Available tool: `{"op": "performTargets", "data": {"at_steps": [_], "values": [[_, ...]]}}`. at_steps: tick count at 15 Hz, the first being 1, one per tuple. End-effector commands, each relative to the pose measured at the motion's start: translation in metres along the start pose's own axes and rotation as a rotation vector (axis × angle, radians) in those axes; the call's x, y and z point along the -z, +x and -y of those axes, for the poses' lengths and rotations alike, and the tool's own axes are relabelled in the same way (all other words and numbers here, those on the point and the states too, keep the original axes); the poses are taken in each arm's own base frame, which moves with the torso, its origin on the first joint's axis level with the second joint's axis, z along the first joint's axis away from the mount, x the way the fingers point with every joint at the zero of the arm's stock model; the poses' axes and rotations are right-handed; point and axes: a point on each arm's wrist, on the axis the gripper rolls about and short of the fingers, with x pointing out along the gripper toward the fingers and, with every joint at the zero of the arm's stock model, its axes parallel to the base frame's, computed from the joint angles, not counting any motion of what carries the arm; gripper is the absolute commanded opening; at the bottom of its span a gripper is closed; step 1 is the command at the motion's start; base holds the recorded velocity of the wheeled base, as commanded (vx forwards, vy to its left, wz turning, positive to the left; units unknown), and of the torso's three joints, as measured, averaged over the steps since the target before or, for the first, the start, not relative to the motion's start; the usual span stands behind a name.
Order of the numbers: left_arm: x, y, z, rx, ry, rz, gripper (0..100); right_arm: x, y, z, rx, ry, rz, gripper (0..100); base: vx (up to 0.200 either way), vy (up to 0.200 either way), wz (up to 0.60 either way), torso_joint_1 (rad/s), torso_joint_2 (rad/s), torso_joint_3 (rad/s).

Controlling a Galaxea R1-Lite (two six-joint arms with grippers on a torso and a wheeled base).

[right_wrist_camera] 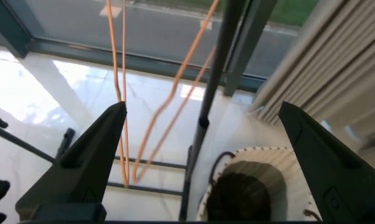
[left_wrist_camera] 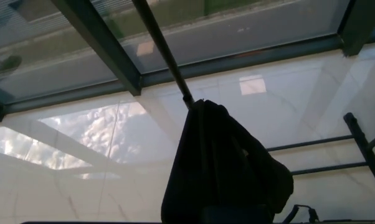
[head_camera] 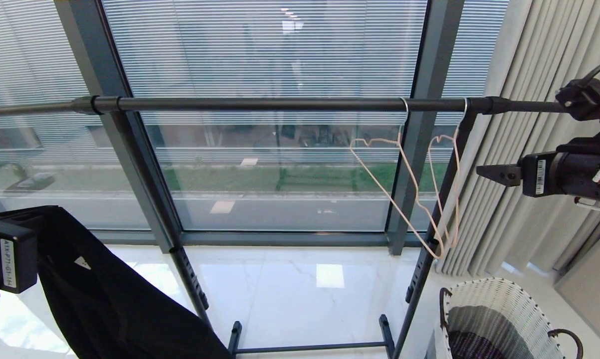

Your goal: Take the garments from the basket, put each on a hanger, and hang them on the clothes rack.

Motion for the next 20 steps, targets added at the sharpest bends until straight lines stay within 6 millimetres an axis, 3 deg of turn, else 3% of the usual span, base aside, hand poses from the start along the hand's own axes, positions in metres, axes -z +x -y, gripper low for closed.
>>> {"op": "performTargets", "data": {"at_steps": [1,4,10,20], "values": [[0.002,0.001,0.001,0.001,0.002,-0.008,0,0.007,0.033,-0.007,-0.005,0.003,-0.066,100,0.2,0.0,0.0,0.002,0.01,0.002],[0.005,0.002,0.002,0.002,0.006,-0.02,0,0.018,0.053,-0.008,0.031,0.008,-0.125,100,0.0,0.0,0.0,0.0,0.0,0.0],[0.008,0.003,0.002,0.001,0.008,-0.028,0,0.029,0.087,-0.037,0.076,0.103,-0.178,100,0.0,0.0,0.0,0.0,0.0,0.0],[0.014,0.004,0.004,-0.002,0.004,-0.016,0,0.034,0.099,-0.037,0.165,0.165,-0.182,100,0.0,0.0,0.0,0.0,0.0,0.0]]}}
